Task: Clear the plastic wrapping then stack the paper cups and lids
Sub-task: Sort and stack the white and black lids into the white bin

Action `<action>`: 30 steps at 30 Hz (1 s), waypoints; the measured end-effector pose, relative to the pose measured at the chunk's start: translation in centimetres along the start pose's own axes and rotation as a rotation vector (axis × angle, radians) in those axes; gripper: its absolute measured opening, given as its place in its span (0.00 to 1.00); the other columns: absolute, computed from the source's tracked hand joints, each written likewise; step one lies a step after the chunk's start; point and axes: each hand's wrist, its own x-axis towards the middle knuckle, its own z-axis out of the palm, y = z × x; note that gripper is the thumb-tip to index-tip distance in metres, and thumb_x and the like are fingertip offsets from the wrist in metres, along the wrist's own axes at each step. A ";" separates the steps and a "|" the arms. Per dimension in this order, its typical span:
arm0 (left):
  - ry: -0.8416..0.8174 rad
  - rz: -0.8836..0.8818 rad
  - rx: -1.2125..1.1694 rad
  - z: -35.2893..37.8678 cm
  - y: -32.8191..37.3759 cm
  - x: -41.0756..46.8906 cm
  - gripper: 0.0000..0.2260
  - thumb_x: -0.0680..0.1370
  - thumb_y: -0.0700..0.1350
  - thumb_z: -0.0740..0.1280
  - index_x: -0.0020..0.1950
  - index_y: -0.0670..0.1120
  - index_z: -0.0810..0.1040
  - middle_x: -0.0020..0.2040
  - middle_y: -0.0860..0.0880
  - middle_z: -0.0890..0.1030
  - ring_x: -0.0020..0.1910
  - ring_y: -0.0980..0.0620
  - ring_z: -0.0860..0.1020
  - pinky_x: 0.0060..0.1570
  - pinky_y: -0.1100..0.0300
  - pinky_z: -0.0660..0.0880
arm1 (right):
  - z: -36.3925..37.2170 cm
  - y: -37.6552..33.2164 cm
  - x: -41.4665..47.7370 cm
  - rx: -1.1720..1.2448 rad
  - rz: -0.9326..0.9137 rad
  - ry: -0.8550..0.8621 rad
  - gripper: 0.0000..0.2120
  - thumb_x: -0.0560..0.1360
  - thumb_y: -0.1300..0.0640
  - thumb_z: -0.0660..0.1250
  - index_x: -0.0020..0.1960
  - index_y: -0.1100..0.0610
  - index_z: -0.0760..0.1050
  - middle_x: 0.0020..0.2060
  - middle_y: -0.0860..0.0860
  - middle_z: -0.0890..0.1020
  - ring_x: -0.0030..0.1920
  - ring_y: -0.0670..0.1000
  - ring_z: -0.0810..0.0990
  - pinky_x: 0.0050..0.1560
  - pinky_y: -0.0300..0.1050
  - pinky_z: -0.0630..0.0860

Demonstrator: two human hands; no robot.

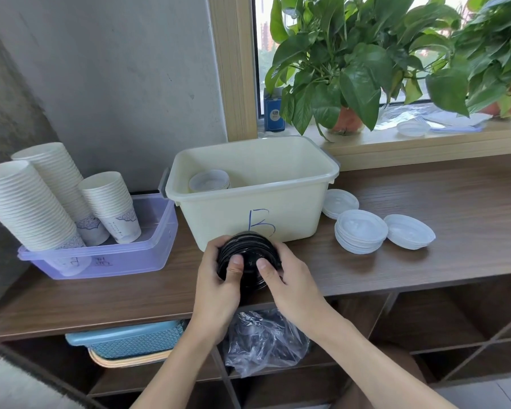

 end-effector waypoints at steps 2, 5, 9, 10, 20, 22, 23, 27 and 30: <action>0.011 -0.006 0.009 0.1 0.1 -0.1 0.10 0.81 0.34 0.63 0.59 0.46 0.75 0.52 0.50 0.82 0.51 0.59 0.79 0.51 0.70 0.73 | 0.0 0.0 0.1 0.005 0.019 0.001 0.13 0.79 0.52 0.62 0.60 0.37 0.68 0.56 0.41 0.80 0.58 0.43 0.78 0.63 0.50 0.74; 0.028 -0.001 0.025 0.3 0.2 -0.2 0.10 0.80 0.34 0.63 0.57 0.46 0.76 0.50 0.51 0.82 0.49 0.59 0.79 0.50 0.70 0.73 | 0.2 0.0 0.2 0.009 -0.007 0.021 0.16 0.78 0.52 0.62 0.64 0.44 0.69 0.58 0.44 0.79 0.61 0.44 0.76 0.64 0.44 0.71; 0.030 0.000 0.013 0.7 0.6 -0.3 0.09 0.79 0.32 0.62 0.54 0.43 0.75 0.47 0.49 0.82 0.46 0.60 0.79 0.48 0.70 0.73 | 0.3 -0.1 0.4 0.018 -0.003 0.059 0.18 0.75 0.51 0.62 0.65 0.45 0.68 0.59 0.48 0.78 0.61 0.42 0.75 0.61 0.31 0.67; 0.026 0.004 0.014 0.8 0.8 -0.3 0.09 0.79 0.31 0.62 0.54 0.43 0.75 0.47 0.49 0.82 0.46 0.60 0.79 0.48 0.70 0.73 | 0.3 0.0 0.5 0.018 0.006 0.069 0.19 0.75 0.51 0.62 0.66 0.47 0.69 0.60 0.49 0.78 0.61 0.43 0.75 0.62 0.31 0.68; -0.078 -0.023 -0.020 0.2 0.8 0.0 0.11 0.80 0.37 0.65 0.61 0.45 0.78 0.53 0.52 0.84 0.55 0.58 0.81 0.53 0.70 0.73 | -0.2 -0.3 0.4 -0.064 -0.025 0.043 0.17 0.77 0.55 0.63 0.62 0.39 0.68 0.56 0.45 0.76 0.59 0.37 0.73 0.60 0.28 0.65; -0.046 -0.043 -0.053 0.2 0.7 0.0 0.09 0.80 0.37 0.65 0.59 0.44 0.79 0.51 0.51 0.85 0.53 0.55 0.82 0.51 0.69 0.75 | -0.3 -0.4 0.3 -0.046 -0.001 0.031 0.17 0.78 0.53 0.64 0.66 0.46 0.70 0.57 0.42 0.77 0.60 0.38 0.74 0.62 0.33 0.67; -0.013 -0.055 -0.072 0.3 0.6 0.1 0.09 0.80 0.36 0.64 0.58 0.44 0.79 0.50 0.51 0.85 0.53 0.55 0.82 0.50 0.69 0.75 | -0.4 -0.5 0.3 -0.020 0.028 0.012 0.18 0.78 0.53 0.64 0.67 0.48 0.69 0.58 0.39 0.77 0.61 0.37 0.73 0.63 0.35 0.68; 0.040 -0.082 -0.107 0.4 0.4 0.2 0.11 0.81 0.35 0.63 0.60 0.45 0.79 0.52 0.51 0.85 0.53 0.55 0.82 0.51 0.69 0.75 | -0.4 -0.6 0.4 -0.034 0.064 -0.065 0.15 0.78 0.53 0.64 0.64 0.48 0.71 0.56 0.40 0.80 0.60 0.39 0.76 0.63 0.42 0.72; 0.012 -0.055 -0.032 0.3 0.5 0.2 0.15 0.80 0.32 0.62 0.63 0.46 0.78 0.54 0.52 0.84 0.55 0.58 0.80 0.55 0.69 0.75 | -0.1 -0.4 0.2 -0.061 0.048 -0.001 0.18 0.76 0.51 0.62 0.66 0.49 0.71 0.57 0.43 0.79 0.60 0.42 0.76 0.63 0.45 0.72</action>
